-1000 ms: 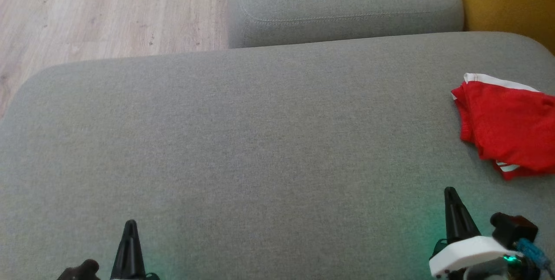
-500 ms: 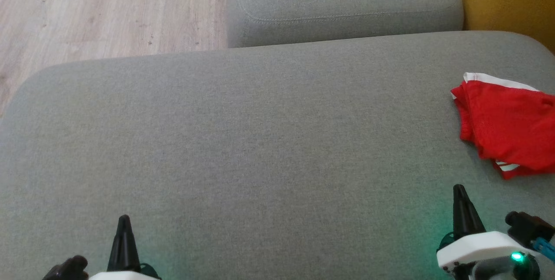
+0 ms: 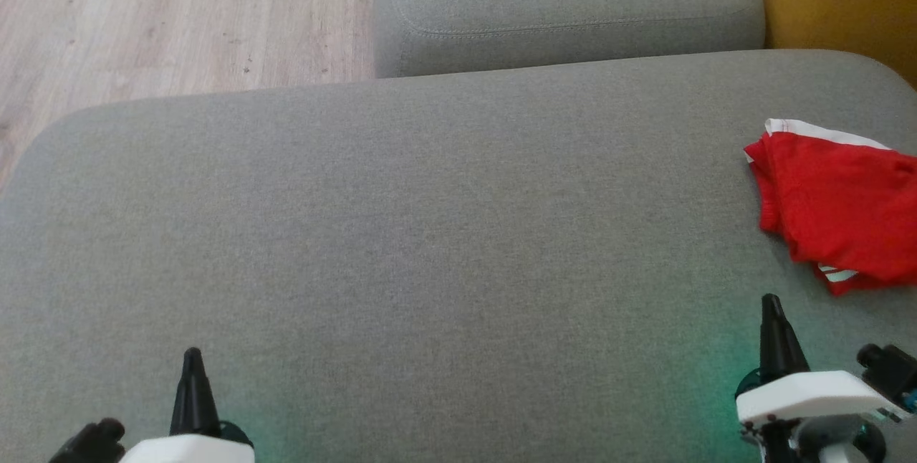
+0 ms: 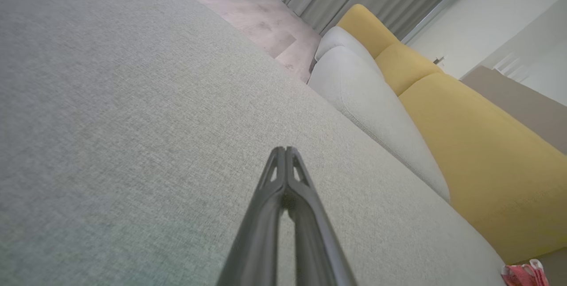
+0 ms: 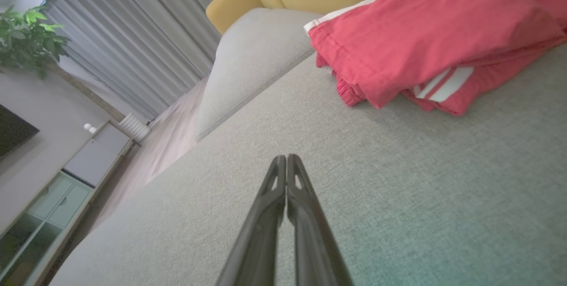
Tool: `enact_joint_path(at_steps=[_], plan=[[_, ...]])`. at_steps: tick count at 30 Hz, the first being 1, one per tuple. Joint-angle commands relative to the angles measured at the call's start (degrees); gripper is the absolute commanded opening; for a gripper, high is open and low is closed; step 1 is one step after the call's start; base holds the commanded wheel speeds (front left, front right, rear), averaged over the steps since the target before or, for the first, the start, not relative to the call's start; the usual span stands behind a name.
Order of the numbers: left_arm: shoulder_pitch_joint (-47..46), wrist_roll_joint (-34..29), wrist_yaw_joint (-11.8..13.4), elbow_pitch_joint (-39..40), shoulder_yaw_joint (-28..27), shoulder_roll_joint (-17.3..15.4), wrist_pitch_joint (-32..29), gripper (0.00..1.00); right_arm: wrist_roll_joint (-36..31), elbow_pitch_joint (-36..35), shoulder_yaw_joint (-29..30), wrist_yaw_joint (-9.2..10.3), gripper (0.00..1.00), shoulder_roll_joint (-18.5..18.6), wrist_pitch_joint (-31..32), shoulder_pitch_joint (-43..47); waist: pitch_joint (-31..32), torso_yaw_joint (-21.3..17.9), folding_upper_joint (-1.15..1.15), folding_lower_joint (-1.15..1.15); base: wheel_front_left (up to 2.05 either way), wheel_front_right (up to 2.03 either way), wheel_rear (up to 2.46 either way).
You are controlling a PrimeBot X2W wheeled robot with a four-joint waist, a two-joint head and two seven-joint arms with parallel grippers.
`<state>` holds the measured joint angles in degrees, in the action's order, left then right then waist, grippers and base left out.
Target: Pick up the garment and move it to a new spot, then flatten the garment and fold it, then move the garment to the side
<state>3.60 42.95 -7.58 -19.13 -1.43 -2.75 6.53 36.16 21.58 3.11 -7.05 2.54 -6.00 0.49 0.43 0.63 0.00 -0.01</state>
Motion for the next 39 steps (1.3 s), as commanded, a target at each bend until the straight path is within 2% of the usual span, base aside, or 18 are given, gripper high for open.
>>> enact_joint_path(at_steps=[1, 39], plan=[[-2.67, 1.35, 0.03, 2.06, -1.17, -0.10, -0.44, 0.00, 1.68, -2.13, -0.09, -0.20, 0.00, 0.15, 0.19, -2.77, -0.01, -0.01, 0.00, 0.00, 0.00, 0.00, 0.00], [-6.29, 25.66, 0.06, 3.59, -3.17, -0.11, -6.84, 0.00, 29.27, -4.89, 1.69, -0.32, 0.00, 0.25, 6.44, -4.75, -0.31, -0.32, 0.00, 0.00, 0.00, 0.00, 0.00]])
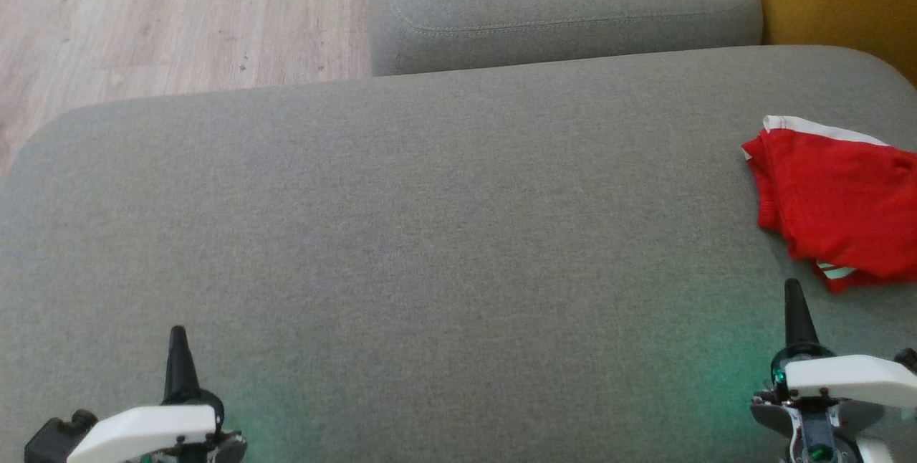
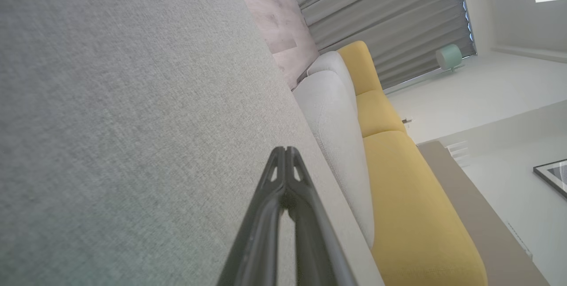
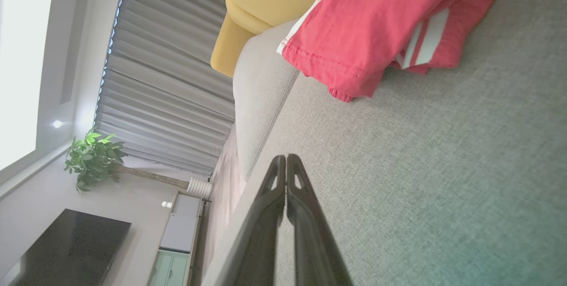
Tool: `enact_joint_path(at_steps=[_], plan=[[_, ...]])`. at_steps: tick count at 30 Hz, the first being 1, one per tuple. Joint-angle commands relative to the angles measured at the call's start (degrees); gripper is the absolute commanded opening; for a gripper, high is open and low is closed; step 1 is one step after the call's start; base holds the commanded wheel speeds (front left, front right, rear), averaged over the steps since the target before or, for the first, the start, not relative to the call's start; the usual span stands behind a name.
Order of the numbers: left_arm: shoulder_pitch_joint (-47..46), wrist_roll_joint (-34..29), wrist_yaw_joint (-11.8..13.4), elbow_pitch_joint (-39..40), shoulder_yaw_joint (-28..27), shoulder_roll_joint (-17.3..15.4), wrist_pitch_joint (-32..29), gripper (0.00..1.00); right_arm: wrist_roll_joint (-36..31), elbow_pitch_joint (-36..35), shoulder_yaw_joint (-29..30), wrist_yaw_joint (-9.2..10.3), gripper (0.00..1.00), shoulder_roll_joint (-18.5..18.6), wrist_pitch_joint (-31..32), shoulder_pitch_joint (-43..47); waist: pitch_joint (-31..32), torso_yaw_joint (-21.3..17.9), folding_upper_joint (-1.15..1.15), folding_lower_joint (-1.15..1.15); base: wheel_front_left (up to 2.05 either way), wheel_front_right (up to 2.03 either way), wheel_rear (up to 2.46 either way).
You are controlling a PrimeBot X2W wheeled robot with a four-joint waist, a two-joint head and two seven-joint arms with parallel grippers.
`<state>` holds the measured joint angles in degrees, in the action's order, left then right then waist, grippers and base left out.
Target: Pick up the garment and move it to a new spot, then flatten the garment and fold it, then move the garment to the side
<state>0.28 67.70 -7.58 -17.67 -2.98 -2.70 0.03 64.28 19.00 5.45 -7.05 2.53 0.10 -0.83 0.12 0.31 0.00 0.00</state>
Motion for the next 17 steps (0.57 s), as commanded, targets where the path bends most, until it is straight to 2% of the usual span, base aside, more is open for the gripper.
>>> enact_joint_path(at_steps=[1, 17], plan=[[-3.07, 1.54, 0.06, 2.17, -1.67, -0.17, -0.50, 0.00, 1.88, -2.38, -0.60, -0.32, 0.00, 0.26, 0.50, -3.49, -0.01, -0.01, 0.00, 0.00, 0.00, 0.00, 0.00], [-4.59, 11.78, 0.07, 2.81, -2.51, -0.17, -3.19, 0.00, 13.50, -3.54, 0.14, -0.38, 0.00, 0.30, 3.13, -4.32, -0.14, -0.14, 0.00, 0.00, 0.00, 0.00, 0.00]])
